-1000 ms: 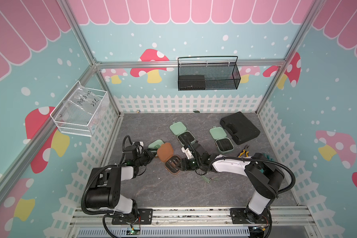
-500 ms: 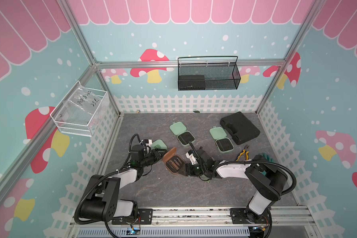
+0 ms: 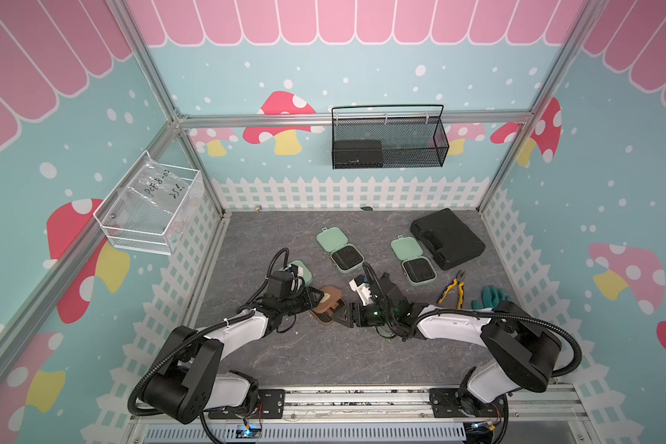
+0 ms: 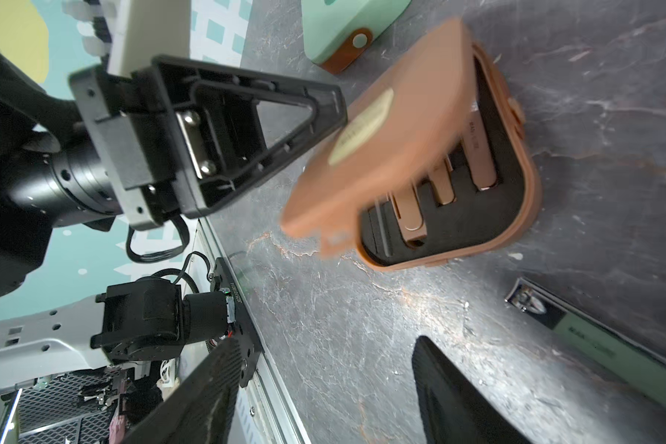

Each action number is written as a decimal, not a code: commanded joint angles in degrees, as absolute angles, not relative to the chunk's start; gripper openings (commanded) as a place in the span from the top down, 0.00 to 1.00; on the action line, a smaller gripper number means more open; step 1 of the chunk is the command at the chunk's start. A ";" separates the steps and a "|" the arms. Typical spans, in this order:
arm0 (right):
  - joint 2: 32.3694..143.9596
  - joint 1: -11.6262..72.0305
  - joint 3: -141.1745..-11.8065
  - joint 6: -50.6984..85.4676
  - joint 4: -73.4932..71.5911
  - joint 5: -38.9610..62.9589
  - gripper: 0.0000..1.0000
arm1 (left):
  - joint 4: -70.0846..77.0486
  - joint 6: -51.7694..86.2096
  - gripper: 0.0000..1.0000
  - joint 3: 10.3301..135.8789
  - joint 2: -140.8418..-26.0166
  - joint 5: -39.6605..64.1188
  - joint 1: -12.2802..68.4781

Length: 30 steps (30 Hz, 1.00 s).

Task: Organize nail clipper sets
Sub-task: Close the storage box at the center of the board, then adjust the storage box at the center of the board.

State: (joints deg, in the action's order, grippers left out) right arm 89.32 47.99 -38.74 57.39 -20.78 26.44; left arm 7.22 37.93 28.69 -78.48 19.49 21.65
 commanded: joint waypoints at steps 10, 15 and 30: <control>101.55 47.90 -41.79 66.44 -29.81 25.76 0.29 | -5.21 34.03 0.62 32.21 -82.42 2.06 23.20; 105.38 47.90 -42.69 67.67 -32.01 25.77 0.35 | -6.06 33.93 0.62 32.33 -83.38 0.34 23.20; 118.16 47.04 -57.05 57.81 -19.43 24.49 0.61 | -6.41 35.28 0.62 29.68 -80.95 0.59 24.70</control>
